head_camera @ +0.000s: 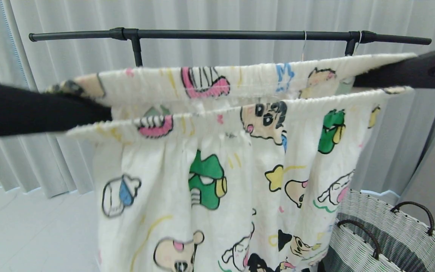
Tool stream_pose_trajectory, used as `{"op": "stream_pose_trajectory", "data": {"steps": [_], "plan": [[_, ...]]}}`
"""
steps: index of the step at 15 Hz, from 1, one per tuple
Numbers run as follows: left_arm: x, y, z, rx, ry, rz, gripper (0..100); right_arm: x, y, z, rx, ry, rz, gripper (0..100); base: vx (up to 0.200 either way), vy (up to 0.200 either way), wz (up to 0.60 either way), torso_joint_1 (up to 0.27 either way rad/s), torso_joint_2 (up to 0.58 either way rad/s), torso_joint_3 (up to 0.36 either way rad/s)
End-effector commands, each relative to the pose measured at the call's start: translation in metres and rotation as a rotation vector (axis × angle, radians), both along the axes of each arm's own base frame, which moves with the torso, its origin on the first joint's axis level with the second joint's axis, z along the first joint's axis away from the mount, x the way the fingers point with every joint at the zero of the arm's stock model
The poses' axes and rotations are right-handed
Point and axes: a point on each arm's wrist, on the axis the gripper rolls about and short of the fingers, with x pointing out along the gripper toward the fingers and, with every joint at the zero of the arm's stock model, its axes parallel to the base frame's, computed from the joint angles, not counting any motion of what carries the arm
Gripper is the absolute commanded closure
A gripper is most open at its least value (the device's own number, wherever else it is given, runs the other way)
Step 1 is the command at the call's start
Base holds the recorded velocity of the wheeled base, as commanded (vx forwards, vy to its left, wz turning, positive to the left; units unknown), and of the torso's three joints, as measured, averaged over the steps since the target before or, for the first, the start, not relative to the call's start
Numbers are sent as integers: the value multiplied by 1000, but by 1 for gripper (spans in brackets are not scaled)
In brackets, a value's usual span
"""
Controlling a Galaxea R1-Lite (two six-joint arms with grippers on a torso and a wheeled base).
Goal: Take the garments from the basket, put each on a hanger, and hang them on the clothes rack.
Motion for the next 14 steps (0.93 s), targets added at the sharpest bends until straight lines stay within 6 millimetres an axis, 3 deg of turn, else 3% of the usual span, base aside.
{"op": "stream_pose_trajectory", "data": {"steps": [1, 5, 9, 13, 14], "plan": [[22, -14, -2, 29, -53, 46, 100, -25, -26, 4, -6, 7, 19, 100, 0, 0, 0, 0, 0, 0], [32, -29, 0, 11, -92, 41, 100, -28, -8, -10, -82, 28, 34, 100, 0, 0, 0, 0, 0, 0], [31, -27, 5, -7, -110, 50, 100, -22, -7, -19, -144, 11, -101, 100, 0, 0, 0, 0, 0, 0], [33, -28, 3, 14, -122, 99, 100, -22, -8, -19, -144, 8, -113, 100, 0, 0, 0, 0, 0, 0], [34, -28, 3, 18, -122, 104, 100, -22, -8, -19, -143, 9, -113, 0, 0, 0, 0, 0, 0, 0]]}}
